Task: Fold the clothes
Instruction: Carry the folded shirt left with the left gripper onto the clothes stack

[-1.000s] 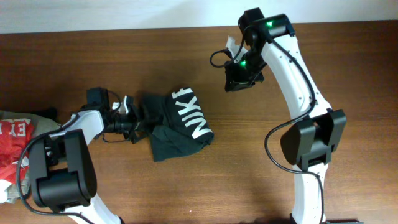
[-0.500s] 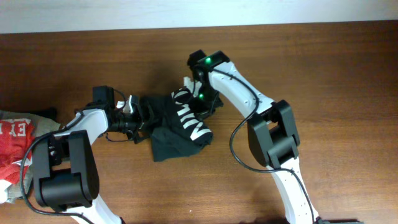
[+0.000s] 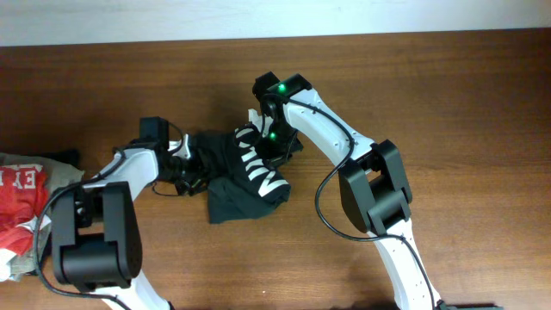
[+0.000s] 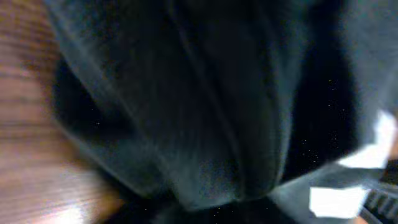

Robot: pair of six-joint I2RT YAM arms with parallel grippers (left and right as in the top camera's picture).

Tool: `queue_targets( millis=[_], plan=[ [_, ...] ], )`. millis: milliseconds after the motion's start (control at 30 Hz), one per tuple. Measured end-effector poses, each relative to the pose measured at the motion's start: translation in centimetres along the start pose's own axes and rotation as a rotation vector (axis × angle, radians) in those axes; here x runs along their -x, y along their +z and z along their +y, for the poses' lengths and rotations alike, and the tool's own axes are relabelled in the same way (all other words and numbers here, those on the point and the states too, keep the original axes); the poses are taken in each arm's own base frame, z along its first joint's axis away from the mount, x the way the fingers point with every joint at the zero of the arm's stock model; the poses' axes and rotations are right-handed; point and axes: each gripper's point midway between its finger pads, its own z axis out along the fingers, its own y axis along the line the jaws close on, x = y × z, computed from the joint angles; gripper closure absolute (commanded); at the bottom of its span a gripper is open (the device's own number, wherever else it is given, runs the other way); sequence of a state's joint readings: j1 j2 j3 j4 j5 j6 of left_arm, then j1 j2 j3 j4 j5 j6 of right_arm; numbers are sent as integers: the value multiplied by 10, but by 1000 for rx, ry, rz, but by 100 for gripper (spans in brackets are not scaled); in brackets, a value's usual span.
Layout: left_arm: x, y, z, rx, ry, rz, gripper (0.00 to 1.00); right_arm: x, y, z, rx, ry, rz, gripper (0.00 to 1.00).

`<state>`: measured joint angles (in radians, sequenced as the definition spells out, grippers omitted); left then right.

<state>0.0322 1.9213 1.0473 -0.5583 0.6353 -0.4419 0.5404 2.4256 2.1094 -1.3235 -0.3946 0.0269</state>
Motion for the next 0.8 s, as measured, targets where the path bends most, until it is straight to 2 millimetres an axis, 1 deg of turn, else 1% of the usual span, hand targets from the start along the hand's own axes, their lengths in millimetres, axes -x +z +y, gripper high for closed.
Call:
queue_targets(
  millis=[67, 200, 300, 333, 400, 467, 500, 533, 567, 600, 667, 700, 733, 767, 800],
  plan=[
    [-3, 12, -1, -4, 11, 26, 100, -3, 0, 1, 7, 5, 12, 96],
    [2, 17, -11, -61, 55, 20, 100, -4, 0, 1, 6, 6, 16, 96],
    [7, 17, -18, -48, 71, 18, 100, -1, -2, -2, 7, 11, 5, 96],
    [9, 17, -19, -36, 80, 11, 100, 3, -7, -6, 8, 15, -13, 96],
    [20, 12, -22, 19, 106, -34, 100, 23, -28, -16, 11, 23, -93, 96],
    [29, 0, -22, 77, 121, -83, 100, 42, -60, -32, 9, 42, -187, 96],
    [33, -9, -24, 99, 130, -113, 100, 48, -76, -41, 6, 53, -232, 96],
    [39, -24, -32, 114, 154, -161, 100, 60, -108, -61, -1, 85, -320, 96],
    [45, -37, -41, 114, 176, -205, 100, 62, -120, -72, -5, 109, -349, 96],
    [49, -47, -47, 110, 188, -235, 100, 62, -135, -89, -4, 154, -380, 96],
    [64, -77, -64, 92, 210, -322, 100, 55, -150, -116, 11, 226, -402, 96],
    [71, -90, -69, 87, 214, -360, 100, 50, -154, -127, 16, 261, -398, 96],
    [83, -112, -76, 80, 221, -423, 100, 45, -156, -136, 19, 286, -393, 96],
    [95, -133, -80, 77, 219, -482, 100, 43, -157, -138, 22, 293, -390, 96],
    [104, -152, -80, 78, 210, -530, 100, 43, -156, -136, 27, 292, -386, 96]
  ],
)
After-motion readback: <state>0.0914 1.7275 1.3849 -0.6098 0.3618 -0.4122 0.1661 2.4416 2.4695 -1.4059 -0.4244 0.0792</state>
